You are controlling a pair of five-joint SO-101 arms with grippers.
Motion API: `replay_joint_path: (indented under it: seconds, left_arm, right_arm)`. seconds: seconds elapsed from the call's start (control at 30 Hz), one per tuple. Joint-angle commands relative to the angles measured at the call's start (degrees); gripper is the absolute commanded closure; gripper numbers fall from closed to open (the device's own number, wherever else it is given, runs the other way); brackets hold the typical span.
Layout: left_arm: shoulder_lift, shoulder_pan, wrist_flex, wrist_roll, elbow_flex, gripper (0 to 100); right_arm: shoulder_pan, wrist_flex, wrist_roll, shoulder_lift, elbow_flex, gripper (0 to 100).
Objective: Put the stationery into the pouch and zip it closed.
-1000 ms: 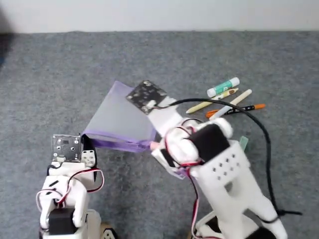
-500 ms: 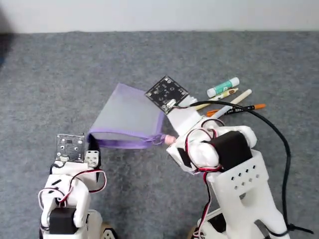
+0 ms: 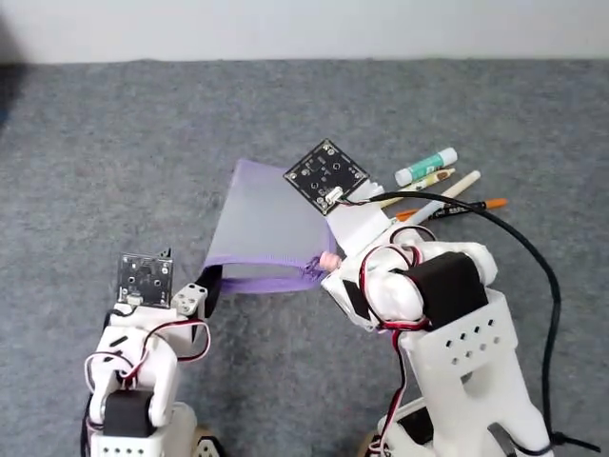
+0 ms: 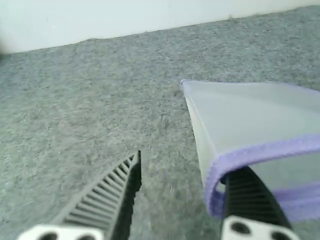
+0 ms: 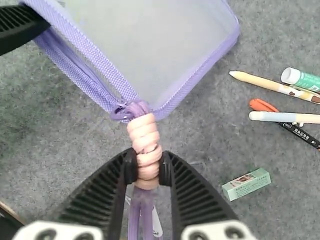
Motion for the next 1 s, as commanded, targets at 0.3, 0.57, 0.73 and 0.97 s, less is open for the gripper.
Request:
replay_joint_path:
  seconds: [0.3, 0.57, 0.73, 0.97]
  left_arm:
    - [-0.4, 9.3, -4.3, 0.5, 1.9, 99]
    - [-0.4, 8.9, 4.1, -2.2, -6.8, 99]
    - [-0.4, 3.5, 14.2, -5.2, -15.3, 99]
    - [-0.2, 2.0, 23.1, -13.7, -23.6, 99]
  right_arm:
    - [-3.2, -0.4, 0.4, -2.2, -0.4, 99.1]
    - [0.2, -1.1, 0.4, -2.2, -0.5, 99.1]
    - [5.4, -3.6, 0.4, -3.2, -0.4, 99.1]
    - [6.0, -3.4, 0.4, -5.7, -0.4, 98.5]
